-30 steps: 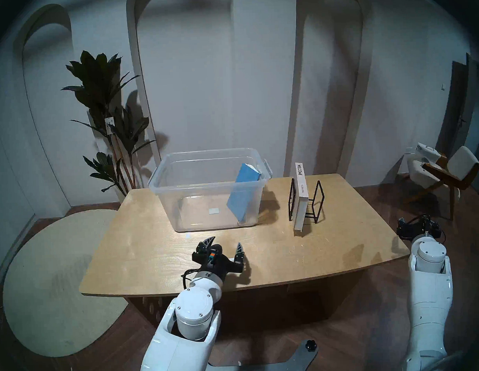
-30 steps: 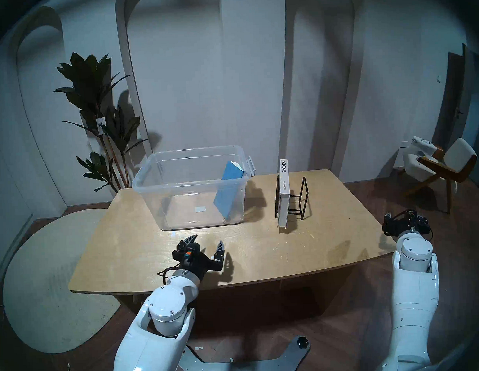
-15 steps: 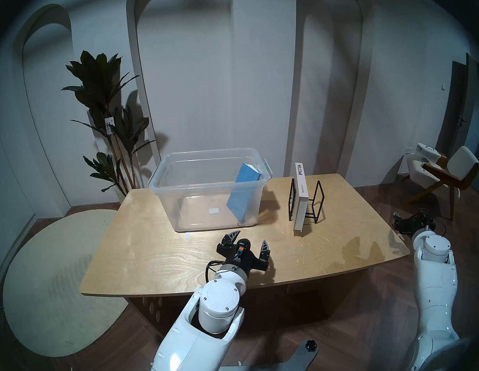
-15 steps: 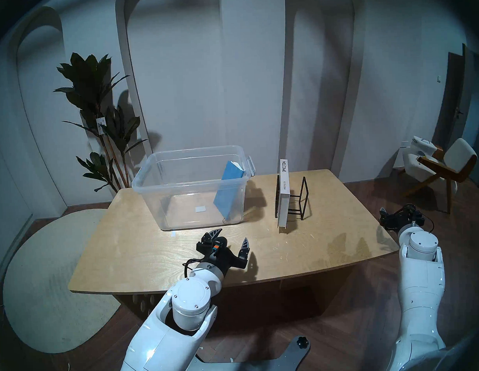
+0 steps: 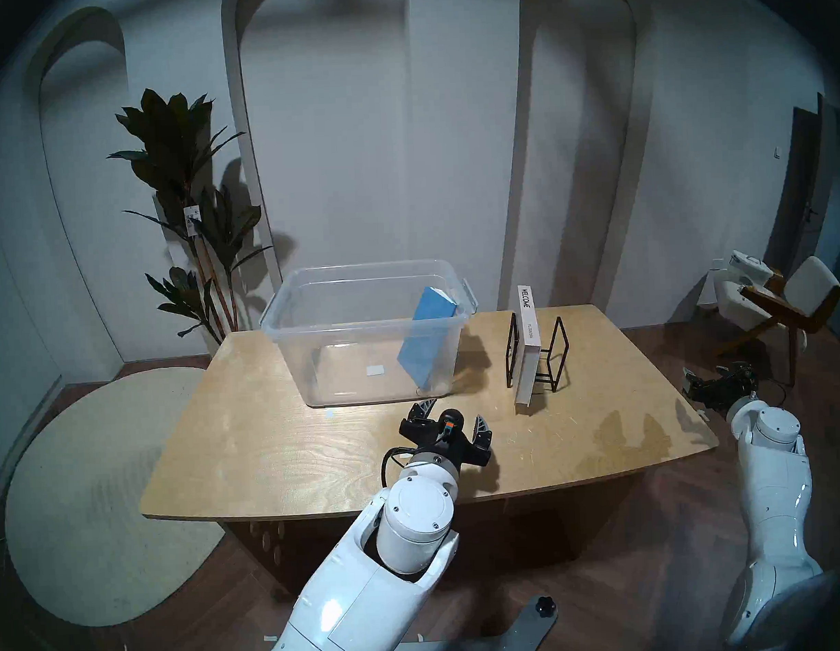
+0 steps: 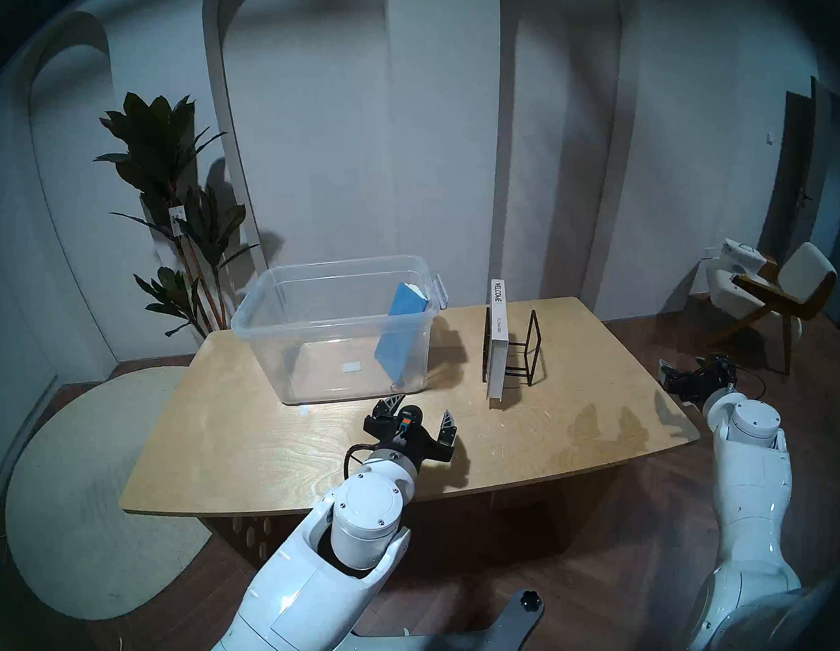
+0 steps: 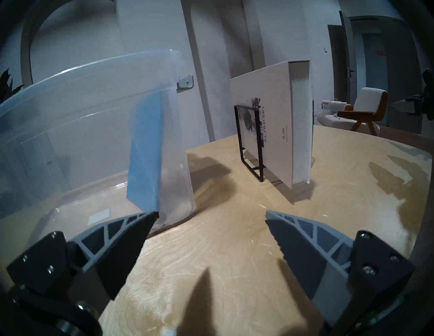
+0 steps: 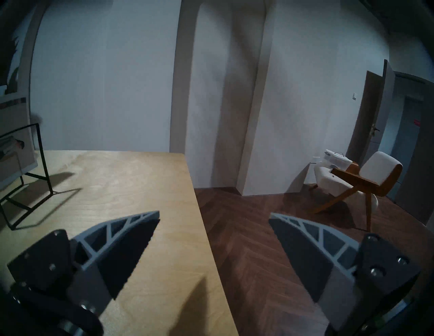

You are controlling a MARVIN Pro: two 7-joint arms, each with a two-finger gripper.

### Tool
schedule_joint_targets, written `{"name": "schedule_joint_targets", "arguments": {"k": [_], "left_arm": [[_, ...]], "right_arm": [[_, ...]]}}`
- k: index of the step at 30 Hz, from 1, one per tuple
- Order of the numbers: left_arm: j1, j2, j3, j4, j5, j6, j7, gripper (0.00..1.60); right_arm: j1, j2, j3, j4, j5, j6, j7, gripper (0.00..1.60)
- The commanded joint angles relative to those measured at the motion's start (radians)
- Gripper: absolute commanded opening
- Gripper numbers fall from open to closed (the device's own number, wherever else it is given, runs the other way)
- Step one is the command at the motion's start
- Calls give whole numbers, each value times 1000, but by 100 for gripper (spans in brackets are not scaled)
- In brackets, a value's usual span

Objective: Pack the books into the storage box

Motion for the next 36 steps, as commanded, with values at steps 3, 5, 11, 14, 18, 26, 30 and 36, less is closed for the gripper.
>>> {"name": "schedule_joint_targets", "arguments": {"k": [3, 5, 11, 14, 18, 26, 30, 36], "left_arm": [[-107, -21, 77, 26, -63, 7, 135, 160], [-125, -22, 103, 40, -112, 5, 173, 160], [-141, -14, 148, 35, -238, 0, 218, 160], [-158, -5, 193, 30, -304, -29, 273, 160], [-171, -8, 211, 27, -365, -59, 305, 160], [-197, -20, 232, 24, -485, -173, 304, 160], [-210, -32, 234, 38, -498, -220, 304, 160], [-252, -81, 228, 117, -534, -292, 275, 160]], "right_arm": [[28, 58, 41, 9, 62, -116, 116, 160], [33, 61, 41, 30, 66, -145, 137, 160], [50, 71, 45, 73, 81, -197, 181, 160], [66, 78, 45, 107, 89, -231, 209, 160], [77, 83, 45, 131, 93, -253, 227, 160], [100, 93, 46, 175, 98, -291, 259, 160], [107, 95, 46, 188, 99, -302, 267, 160], [120, 99, 47, 210, 101, -322, 283, 160]]}}
